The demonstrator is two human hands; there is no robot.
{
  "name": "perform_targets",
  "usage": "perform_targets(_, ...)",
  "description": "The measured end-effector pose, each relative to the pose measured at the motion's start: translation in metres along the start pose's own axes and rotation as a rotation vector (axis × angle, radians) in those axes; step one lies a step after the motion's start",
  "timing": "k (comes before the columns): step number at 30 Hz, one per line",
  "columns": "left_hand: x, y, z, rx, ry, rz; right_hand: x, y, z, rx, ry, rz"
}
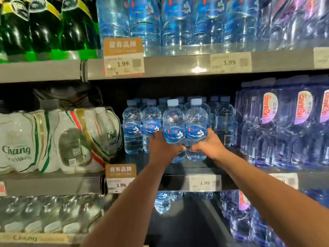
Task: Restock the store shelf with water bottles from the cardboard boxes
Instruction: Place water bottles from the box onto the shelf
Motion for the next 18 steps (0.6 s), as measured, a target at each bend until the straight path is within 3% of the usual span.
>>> perform_targets(9,0.004,-0.005,-0.016,-0.053,-0.219,0.082,-0.009,0.007,0.004,0.180,0.081,0.035)
perform_targets(18,-0.001,0.000,-0.013,-0.232,-0.269,-0.031,-0.011,0.002,0.008,0.233,0.158,0.053)
Point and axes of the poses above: each hand's wrist, its own x-axis away from the middle knuckle, its own y-axis out of the palm, z = x × y, the point moved 8 cm from there along -x, towards the middle knuckle, and after that the axes turned 12 degrees about -z, right-handed, at the moved point
